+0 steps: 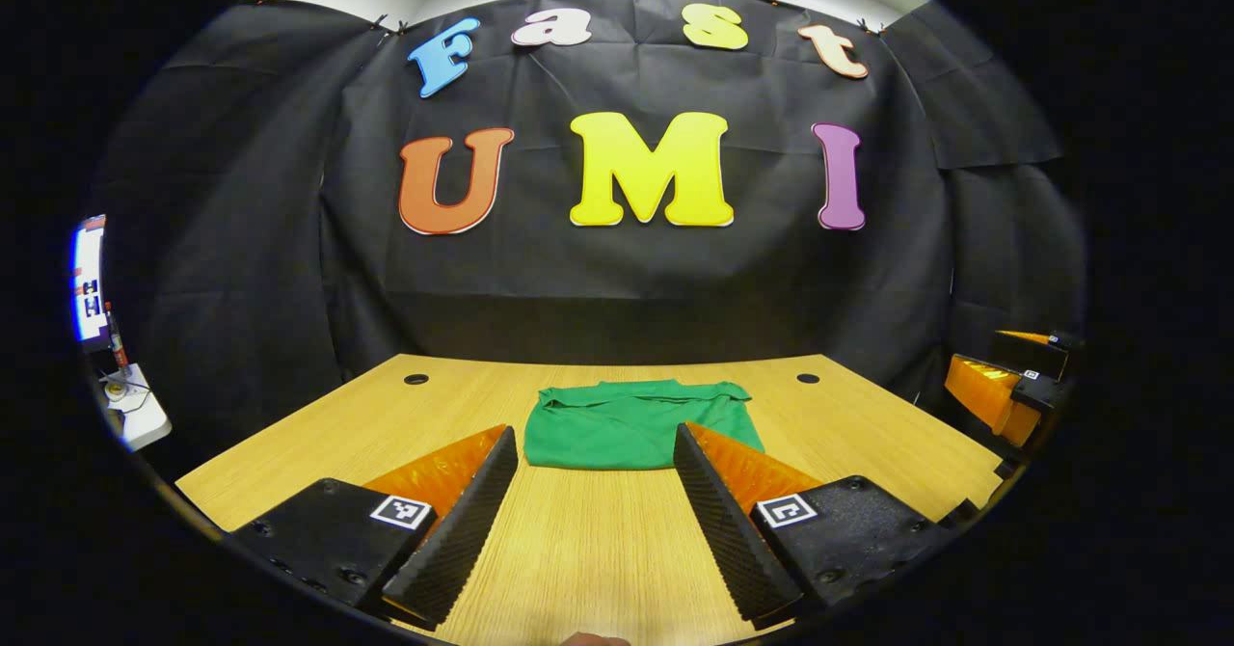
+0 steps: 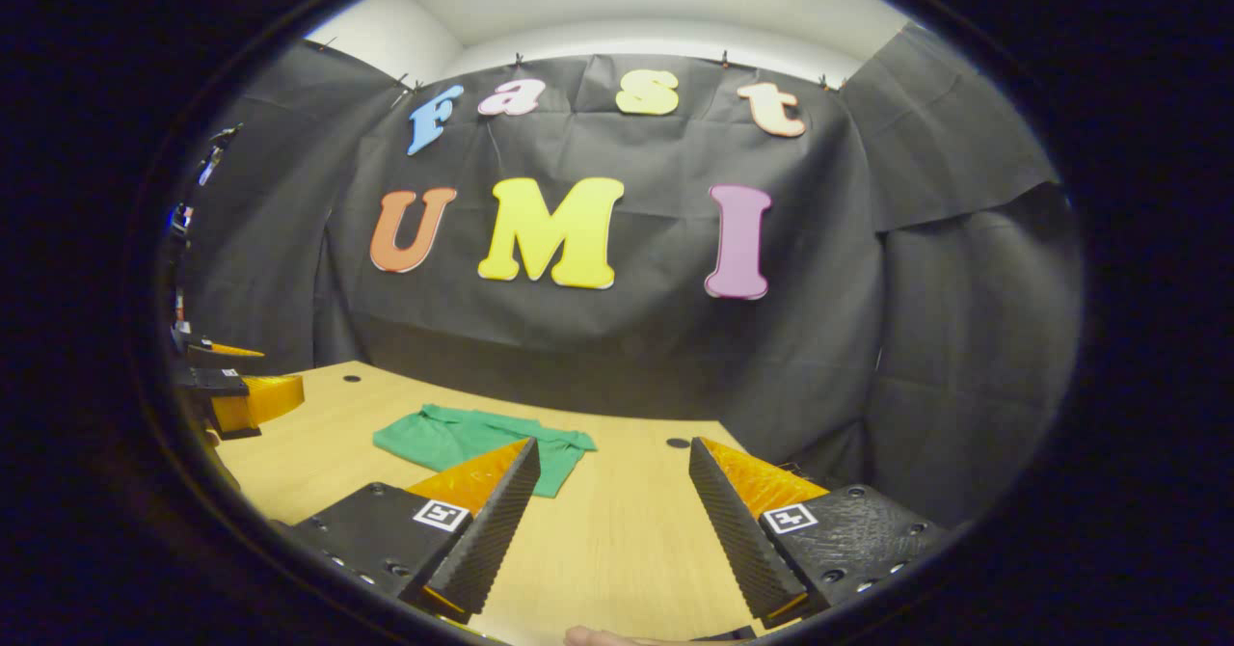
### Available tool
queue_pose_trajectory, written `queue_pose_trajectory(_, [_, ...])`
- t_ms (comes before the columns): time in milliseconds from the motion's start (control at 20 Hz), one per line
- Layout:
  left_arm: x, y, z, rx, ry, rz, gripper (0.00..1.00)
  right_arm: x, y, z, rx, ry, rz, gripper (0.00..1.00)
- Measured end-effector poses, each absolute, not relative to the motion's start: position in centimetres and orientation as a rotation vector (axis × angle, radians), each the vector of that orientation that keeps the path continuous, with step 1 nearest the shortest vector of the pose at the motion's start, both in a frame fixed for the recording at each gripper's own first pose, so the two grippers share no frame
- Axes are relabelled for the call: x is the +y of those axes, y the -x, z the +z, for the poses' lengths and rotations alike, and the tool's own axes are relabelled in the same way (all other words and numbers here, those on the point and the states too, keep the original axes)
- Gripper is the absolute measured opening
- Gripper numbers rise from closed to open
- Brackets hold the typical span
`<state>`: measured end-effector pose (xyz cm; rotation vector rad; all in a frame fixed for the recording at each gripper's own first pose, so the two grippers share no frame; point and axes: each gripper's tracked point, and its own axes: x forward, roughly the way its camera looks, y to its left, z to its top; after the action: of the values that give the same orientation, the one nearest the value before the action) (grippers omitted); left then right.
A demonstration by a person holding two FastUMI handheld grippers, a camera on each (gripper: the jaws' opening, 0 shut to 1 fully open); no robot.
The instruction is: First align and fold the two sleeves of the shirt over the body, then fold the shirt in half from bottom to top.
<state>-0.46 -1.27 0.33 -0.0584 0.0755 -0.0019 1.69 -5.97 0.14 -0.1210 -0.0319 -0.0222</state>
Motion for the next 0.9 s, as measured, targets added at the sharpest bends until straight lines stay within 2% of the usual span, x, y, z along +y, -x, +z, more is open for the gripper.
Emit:
queue_pose_trajectory(250, [-1.5, 0.8, 1.1, 0.041, 0.057, -0.007, 1.0, -3.6, -1.6, -1.4, 0.005, 0.089, 0.06, 0.95])
queue_pose_trajectory(600, [-1.5, 0.4, 0.9, 0.031, 0.079, -0.021, 1.0, -4.4, -2.9, -2.8, 0.067, 0.006, 0.059, 0.97])
queue_pose_trajectory(900, [-1.8, -0.5, -0.5, 0.069, 0.099, -0.027, 1.0, -5.1, -3.7, -3.6, 0.092, -0.019, 0.047, 0.94])
